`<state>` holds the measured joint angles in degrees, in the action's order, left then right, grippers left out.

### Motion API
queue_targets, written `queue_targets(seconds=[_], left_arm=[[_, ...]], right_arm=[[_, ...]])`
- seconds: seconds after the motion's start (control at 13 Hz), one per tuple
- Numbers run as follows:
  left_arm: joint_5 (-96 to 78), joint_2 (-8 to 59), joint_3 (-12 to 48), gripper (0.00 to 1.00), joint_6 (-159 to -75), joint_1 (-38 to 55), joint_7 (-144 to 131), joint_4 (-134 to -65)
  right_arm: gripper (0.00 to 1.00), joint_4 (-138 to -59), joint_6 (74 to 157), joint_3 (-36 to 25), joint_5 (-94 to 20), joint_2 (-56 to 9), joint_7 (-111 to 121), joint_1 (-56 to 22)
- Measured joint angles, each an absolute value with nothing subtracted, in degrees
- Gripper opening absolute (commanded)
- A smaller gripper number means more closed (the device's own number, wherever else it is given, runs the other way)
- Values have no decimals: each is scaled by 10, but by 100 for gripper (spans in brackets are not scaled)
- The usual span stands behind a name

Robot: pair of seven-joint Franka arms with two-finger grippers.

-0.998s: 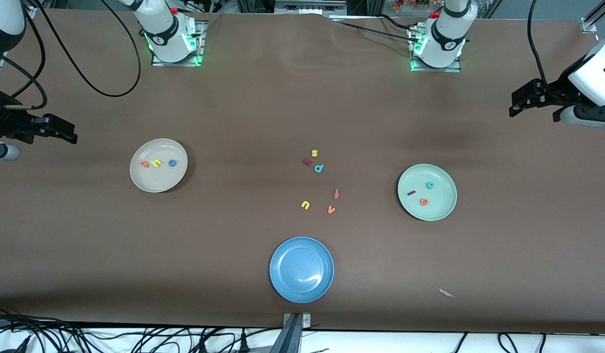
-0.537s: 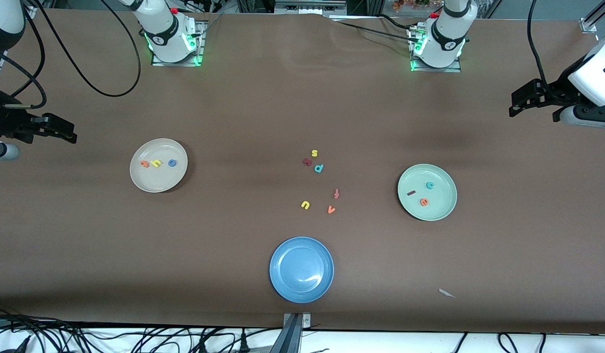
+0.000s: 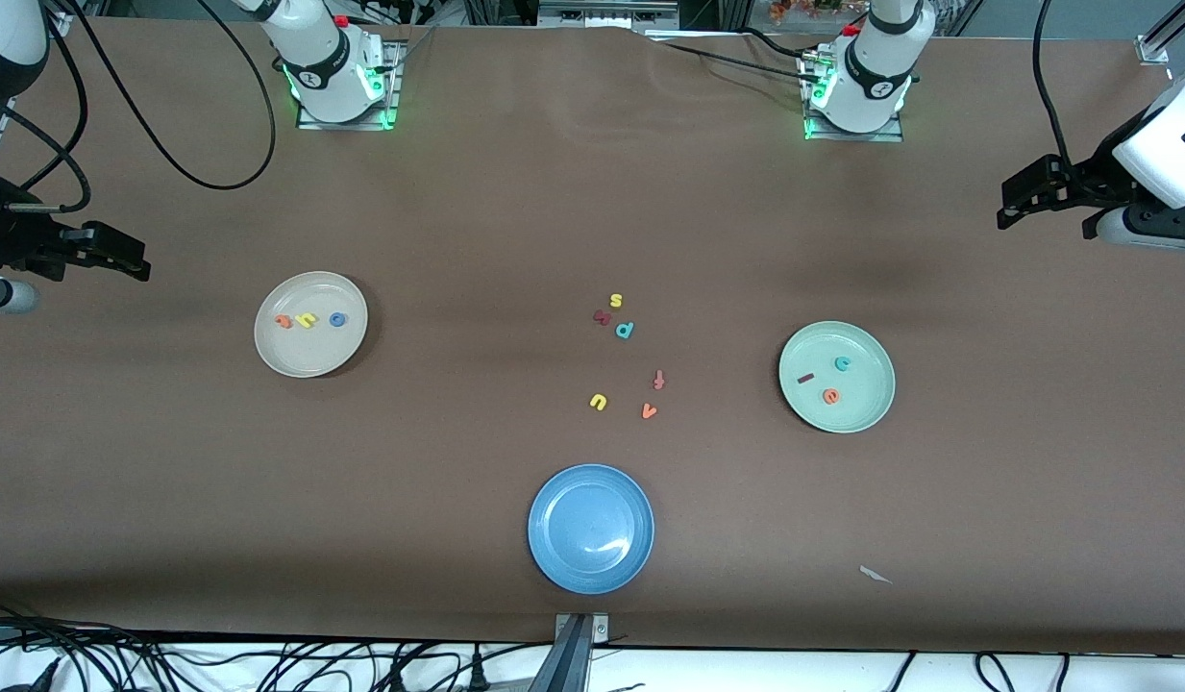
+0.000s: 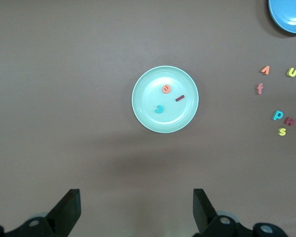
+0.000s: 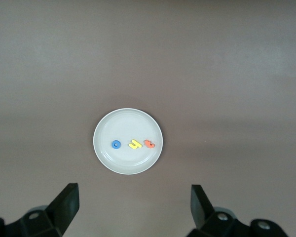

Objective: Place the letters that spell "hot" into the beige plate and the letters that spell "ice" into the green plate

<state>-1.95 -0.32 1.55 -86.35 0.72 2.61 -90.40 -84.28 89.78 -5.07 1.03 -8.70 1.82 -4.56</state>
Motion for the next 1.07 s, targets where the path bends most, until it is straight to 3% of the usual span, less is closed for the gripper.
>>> queue_targets(seconds=[1.07], left_arm=[[-19,3,16,100,-863,7,26,-904]], right_arm=[[100,-843,900,-43,2,-83,0,-46]])
